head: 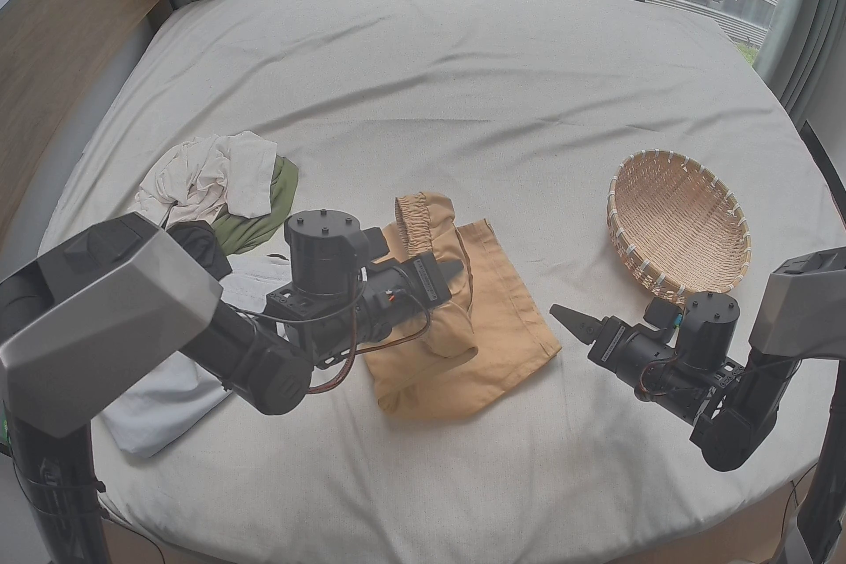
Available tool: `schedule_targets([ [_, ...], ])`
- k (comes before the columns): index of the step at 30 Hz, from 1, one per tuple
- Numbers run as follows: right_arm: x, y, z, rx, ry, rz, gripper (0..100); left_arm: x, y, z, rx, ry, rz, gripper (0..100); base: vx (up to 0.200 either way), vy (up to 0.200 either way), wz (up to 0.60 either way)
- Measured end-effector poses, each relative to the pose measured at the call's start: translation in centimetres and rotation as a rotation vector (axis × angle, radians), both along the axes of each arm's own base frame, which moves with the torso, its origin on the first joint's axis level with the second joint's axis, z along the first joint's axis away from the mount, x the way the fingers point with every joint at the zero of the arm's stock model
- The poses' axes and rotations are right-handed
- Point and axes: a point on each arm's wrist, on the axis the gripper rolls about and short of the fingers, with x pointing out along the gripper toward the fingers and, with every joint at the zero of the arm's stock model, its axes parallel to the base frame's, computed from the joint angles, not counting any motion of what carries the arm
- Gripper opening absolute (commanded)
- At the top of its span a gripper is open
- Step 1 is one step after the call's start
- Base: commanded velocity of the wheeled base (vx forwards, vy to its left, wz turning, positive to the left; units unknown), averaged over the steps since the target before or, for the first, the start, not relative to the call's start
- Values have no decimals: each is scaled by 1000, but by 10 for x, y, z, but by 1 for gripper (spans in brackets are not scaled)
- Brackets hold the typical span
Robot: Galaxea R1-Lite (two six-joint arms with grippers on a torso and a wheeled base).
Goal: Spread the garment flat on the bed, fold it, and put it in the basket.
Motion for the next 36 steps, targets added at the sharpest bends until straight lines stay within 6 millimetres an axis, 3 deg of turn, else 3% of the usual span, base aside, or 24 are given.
schedule_targets([
  [3,0,-1,0,2,1,-2,100,2,-2,-3,1,3,-1,0,0,0,0],
  [4,0,-1,0,2,1,-2,100,4,-3,-4,2,3,0,100,0,0,0],
  [21,0,1,-12,-4,45,-1,100,1,-3,-15,34,25,71,100,0,0,0],
  [28,2,3,-21,25,89,-3,100,-15,19,-18,75,67,96,100,0,0,0],
  [36,10,8,-34,32,114,2,100,-31,64,-16,126,80,161,100,0,0,0],
])
